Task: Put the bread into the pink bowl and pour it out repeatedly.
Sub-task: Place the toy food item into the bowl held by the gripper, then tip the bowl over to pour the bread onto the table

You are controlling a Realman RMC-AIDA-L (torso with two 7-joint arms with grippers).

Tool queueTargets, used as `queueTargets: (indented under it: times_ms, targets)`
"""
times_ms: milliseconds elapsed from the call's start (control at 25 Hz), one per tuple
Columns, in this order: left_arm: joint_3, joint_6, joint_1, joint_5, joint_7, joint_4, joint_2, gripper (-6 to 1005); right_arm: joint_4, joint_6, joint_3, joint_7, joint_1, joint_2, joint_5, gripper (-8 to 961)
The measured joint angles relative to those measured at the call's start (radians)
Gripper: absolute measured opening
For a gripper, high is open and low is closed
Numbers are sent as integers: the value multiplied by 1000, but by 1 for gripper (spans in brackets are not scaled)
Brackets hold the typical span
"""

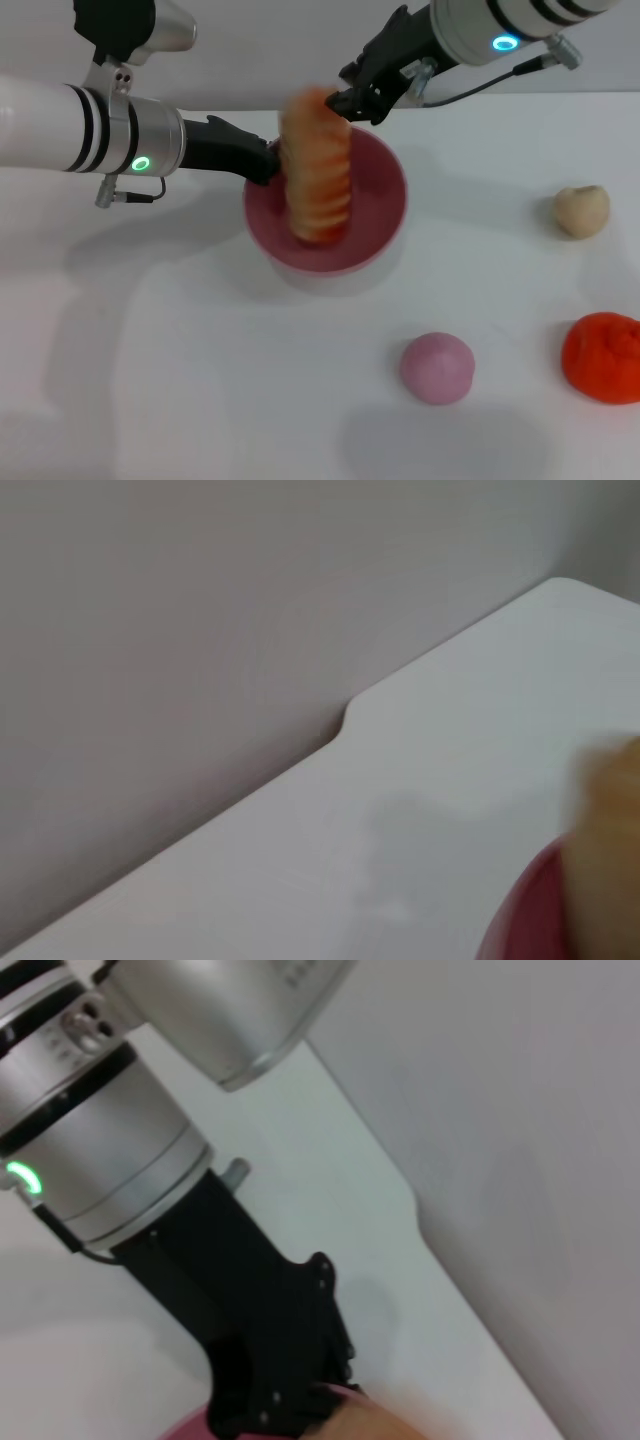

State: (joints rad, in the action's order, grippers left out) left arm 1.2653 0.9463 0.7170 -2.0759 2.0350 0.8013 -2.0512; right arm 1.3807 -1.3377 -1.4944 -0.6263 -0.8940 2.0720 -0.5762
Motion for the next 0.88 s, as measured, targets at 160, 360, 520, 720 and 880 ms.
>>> queueTargets:
  times_ms: [160, 360, 520, 720, 880]
  targets:
    - [-3, -8, 1, -6, 9, 0, 1, 48, 0, 12, 19, 0, 2, -1, 3, 189]
    - [-4, -14, 0, -6, 10, -1, 2, 47, 28, 41, 28, 0, 15, -1, 8, 360]
    - [-5, -32, -4, -6, 13, -1, 3, 47, 108, 136, 25, -8, 79, 0, 18, 380]
    - [-5, -38, -6, -7, 16, -2, 4, 47, 234, 391, -34, -37, 233, 5, 12, 380]
    - [-6, -44, -7, -7, 18, -5, 4, 47, 269, 682, -138, -71, 381, 9, 7, 380]
